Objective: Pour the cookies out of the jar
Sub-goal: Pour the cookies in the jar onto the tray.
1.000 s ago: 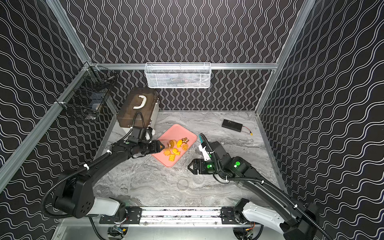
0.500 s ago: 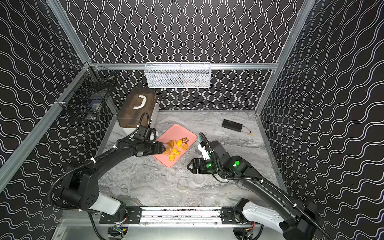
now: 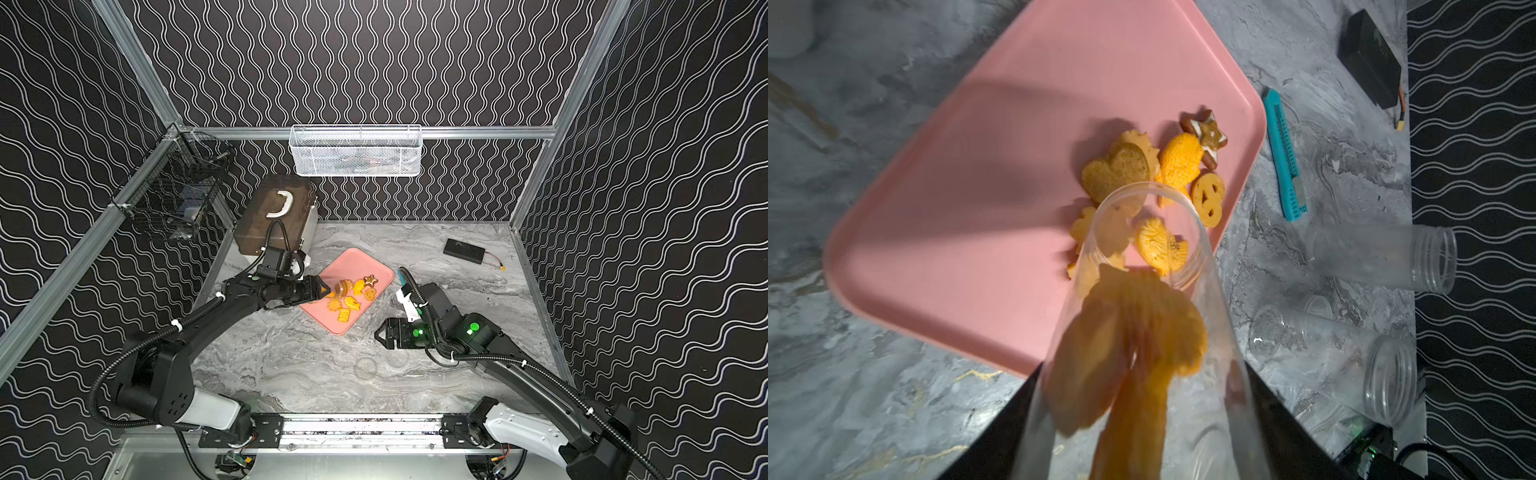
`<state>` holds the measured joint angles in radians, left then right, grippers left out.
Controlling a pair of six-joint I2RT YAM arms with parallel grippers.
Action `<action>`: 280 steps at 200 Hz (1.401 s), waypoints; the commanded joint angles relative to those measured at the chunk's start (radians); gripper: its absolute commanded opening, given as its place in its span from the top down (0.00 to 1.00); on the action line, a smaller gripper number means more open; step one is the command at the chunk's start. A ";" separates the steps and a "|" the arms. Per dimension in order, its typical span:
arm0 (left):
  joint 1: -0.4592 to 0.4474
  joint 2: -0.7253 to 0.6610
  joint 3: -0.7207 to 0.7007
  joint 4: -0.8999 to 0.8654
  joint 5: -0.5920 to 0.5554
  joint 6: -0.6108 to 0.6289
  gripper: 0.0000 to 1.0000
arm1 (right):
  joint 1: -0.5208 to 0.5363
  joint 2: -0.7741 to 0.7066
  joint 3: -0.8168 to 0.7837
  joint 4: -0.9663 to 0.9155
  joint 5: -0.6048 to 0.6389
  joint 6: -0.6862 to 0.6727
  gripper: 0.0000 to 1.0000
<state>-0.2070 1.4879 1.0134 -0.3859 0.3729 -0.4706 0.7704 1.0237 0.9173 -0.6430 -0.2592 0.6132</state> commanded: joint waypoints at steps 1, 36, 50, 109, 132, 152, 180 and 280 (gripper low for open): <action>0.004 0.018 -0.001 0.032 0.060 -0.024 0.64 | 0.000 0.000 0.005 0.017 0.003 0.006 0.15; -0.003 0.037 0.026 -0.046 -0.053 0.016 0.65 | 0.000 -0.001 0.003 0.017 -0.002 0.013 0.15; -0.002 0.022 0.015 -0.015 -0.032 0.006 0.65 | 0.001 -0.004 -0.003 0.024 0.002 0.012 0.15; 0.004 0.000 0.024 -0.041 -0.054 0.010 0.65 | 0.000 0.001 -0.004 0.028 -0.002 0.013 0.15; 0.004 -0.014 0.030 -0.056 -0.058 0.015 0.65 | 0.000 0.000 -0.004 0.026 -0.003 0.014 0.15; 0.006 -0.023 0.028 -0.055 -0.045 0.008 0.65 | 0.000 0.000 -0.004 0.026 -0.003 0.014 0.15; 0.008 -0.046 0.032 -0.066 -0.033 0.004 0.65 | 0.001 -0.004 -0.005 0.020 -0.001 0.014 0.15; 0.035 -0.228 0.000 -0.051 0.152 -0.113 0.65 | 0.000 -0.012 0.025 -0.016 0.036 -0.008 0.13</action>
<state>-0.1761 1.2964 1.0164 -0.4561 0.4538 -0.5354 0.7700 1.0172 0.9276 -0.6373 -0.2508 0.6159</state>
